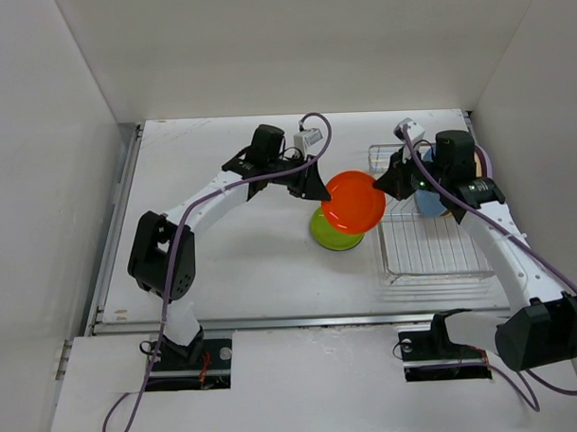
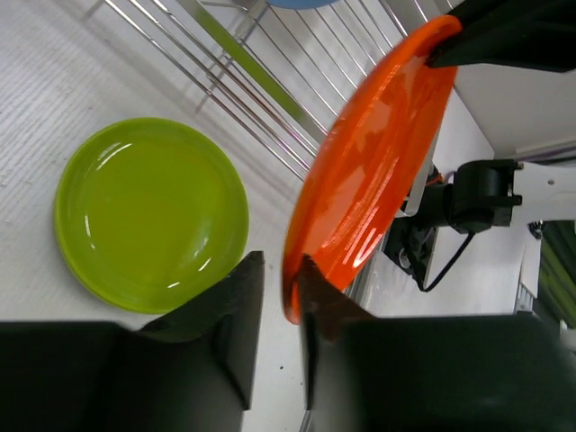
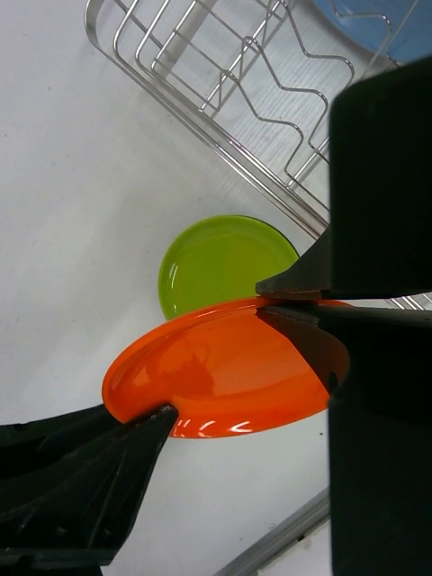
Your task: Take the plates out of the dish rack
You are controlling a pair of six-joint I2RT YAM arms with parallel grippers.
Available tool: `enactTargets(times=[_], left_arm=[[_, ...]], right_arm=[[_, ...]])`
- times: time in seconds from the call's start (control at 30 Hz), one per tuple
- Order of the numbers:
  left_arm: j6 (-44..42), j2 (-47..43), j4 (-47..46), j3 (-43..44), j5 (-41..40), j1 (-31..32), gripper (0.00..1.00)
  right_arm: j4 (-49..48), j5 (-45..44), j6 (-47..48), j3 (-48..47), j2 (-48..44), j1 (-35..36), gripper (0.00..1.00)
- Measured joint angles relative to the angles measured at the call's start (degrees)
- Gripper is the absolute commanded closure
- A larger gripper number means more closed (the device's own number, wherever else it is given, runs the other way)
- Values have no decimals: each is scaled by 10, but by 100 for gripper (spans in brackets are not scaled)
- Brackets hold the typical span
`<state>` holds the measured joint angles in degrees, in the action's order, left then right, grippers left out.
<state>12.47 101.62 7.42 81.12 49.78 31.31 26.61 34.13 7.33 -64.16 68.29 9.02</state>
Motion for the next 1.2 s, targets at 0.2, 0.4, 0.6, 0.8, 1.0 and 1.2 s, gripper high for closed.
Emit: enactTargets(times=[0.2,0.4,0.6,0.8,1.0,1.2], left_arm=[[-7,1,4,0,6,5,100],[-8,7,3,0,18,5,100],[-8,18,9,0,-4,5,100],[1,30,19,0,-69,-21,100],[5,93,53,27,-126,-39,100],[7,135,87,31,-146,-36,100]], right_arm=[[0,6,-5,0,7,-2,100],[0,9,-10,0,8,-2,70],[-4,7,-16,0,8,0,1],[-49,-129,-30,14,-17,0,1],[-108,-329,-32,24,-50,0,2],[-135,-483,-13,24,-16,0,13]])
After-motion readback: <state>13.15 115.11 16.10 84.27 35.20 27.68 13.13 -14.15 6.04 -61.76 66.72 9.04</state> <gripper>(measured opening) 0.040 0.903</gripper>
